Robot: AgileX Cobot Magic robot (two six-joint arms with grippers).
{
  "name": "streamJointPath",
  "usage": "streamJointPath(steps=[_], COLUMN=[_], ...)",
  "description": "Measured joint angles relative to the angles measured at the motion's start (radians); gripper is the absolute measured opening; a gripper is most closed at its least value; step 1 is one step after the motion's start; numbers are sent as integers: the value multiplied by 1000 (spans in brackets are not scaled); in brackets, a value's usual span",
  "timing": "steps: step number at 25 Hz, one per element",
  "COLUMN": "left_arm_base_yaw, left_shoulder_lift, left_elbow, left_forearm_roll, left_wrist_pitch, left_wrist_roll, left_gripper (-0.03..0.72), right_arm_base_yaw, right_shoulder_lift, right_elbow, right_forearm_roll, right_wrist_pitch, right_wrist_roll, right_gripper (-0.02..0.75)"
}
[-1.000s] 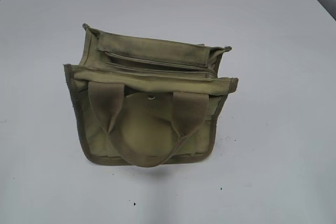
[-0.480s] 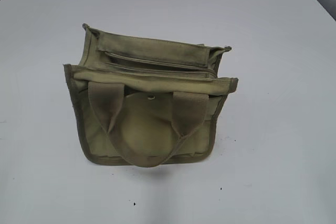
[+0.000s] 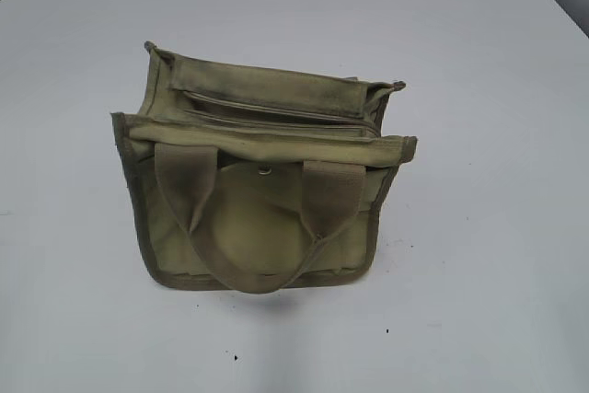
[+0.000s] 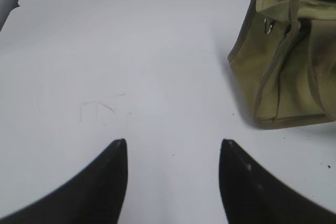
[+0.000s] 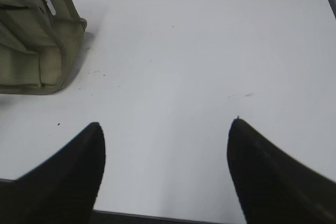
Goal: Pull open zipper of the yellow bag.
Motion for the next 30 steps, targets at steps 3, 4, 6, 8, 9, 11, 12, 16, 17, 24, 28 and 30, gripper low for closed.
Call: streamJointPath(steps=[3, 4, 6, 8, 9, 11, 12, 16, 17, 24, 28, 30], left_arm_base_yaw=[0, 0, 0, 0, 0, 0, 0, 0, 0, 0, 0, 0], left_shoulder_lift=[0, 0, 0, 0, 0, 0, 0, 0, 0, 0, 0, 0], left_elbow=[0, 0, 0, 0, 0, 0, 0, 0, 0, 0, 0, 0], left_forearm_roll=[0, 0, 0, 0, 0, 0, 0, 0, 0, 0, 0, 0], left_wrist_pitch=[0, 0, 0, 0, 0, 0, 0, 0, 0, 0, 0, 0], left_wrist_roll=[0, 0, 0, 0, 0, 0, 0, 0, 0, 0, 0, 0], left_gripper=[433, 433, 433, 433, 433, 433, 433, 433, 433, 433, 433, 433], right_arm_base_yaw=[0, 0, -5, -36, -56, -92, -95, -67, -58, -50, -50, -50], right_shoulder_lift=[0, 0, 0, 0, 0, 0, 0, 0, 0, 0, 0, 0], right_elbow=[0, 0, 0, 0, 0, 0, 0, 0, 0, 0, 0, 0], right_forearm_roll=[0, 0, 0, 0, 0, 11, 17, 25, 26, 28, 28, 28], right_wrist_pitch=[0, 0, 0, 1, 1, 1, 1, 1, 1, 1, 1, 1], right_wrist_roll=[0, 0, 0, 0, 0, 0, 0, 0, 0, 0, -1, -1], right_gripper=[562, 562, 562, 562, 562, 562, 562, 562, 562, 562, 562, 562])
